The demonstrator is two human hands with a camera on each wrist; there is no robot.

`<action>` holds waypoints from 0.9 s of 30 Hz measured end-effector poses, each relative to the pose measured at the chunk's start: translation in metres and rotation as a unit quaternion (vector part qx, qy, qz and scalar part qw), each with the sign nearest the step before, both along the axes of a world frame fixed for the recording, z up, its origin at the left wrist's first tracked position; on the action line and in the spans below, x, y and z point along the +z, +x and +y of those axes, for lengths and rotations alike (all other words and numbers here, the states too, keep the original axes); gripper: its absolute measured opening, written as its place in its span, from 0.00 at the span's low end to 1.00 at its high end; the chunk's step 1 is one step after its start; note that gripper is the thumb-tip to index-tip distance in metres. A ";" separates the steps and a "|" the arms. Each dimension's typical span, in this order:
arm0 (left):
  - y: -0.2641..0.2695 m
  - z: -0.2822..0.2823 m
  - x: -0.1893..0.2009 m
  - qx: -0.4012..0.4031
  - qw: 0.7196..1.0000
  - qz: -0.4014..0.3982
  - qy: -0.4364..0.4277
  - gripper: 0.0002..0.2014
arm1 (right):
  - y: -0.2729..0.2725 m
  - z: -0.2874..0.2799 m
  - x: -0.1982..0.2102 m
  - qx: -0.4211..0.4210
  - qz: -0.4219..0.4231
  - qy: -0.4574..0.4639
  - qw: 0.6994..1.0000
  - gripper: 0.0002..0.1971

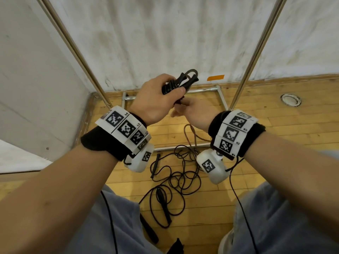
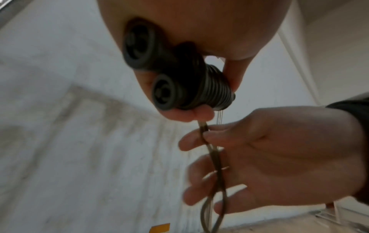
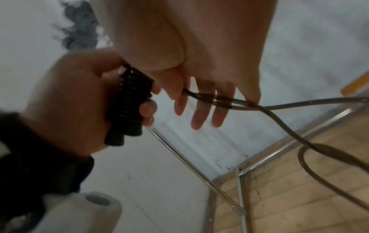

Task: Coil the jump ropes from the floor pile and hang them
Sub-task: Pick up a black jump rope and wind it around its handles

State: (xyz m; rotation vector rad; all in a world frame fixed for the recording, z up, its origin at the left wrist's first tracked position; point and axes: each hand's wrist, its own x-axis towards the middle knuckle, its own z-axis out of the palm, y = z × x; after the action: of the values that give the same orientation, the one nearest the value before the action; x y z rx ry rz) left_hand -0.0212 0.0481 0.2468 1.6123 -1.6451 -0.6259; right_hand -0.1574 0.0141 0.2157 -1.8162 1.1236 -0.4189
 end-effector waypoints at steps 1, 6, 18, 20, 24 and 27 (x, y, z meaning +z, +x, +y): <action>0.005 -0.002 0.001 0.010 1.000 -0.019 -0.010 0.16 | -0.001 0.000 0.000 -0.007 -0.040 0.017 0.999 0.10; 0.033 -0.012 -0.010 0.087 0.973 -0.211 -0.036 0.15 | -0.004 -0.005 -0.003 -0.011 0.012 -0.110 0.994 0.09; 0.019 -0.014 -0.040 -0.017 0.905 -0.403 0.137 0.11 | -0.010 -0.006 -0.002 0.088 0.230 -0.295 0.923 0.11; 0.015 -0.012 -0.040 -0.069 0.910 -0.387 0.130 0.15 | -0.014 -0.011 0.000 0.079 0.193 -0.307 0.929 0.14; 0.010 -0.009 -0.030 -0.094 0.933 -0.331 0.107 0.28 | -0.020 -0.021 0.007 0.007 0.050 -0.250 0.967 0.13; 0.005 -0.006 -0.023 -0.064 0.963 -0.251 0.080 0.22 | -0.022 -0.026 0.011 -0.035 -0.048 -0.167 0.984 0.11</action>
State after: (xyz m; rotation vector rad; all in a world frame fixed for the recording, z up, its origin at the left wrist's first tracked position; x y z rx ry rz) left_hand -0.0160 0.0423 0.2242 1.9039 -2.1223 -0.4420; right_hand -0.1799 -0.0120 0.2271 -2.0224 1.1026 -0.7659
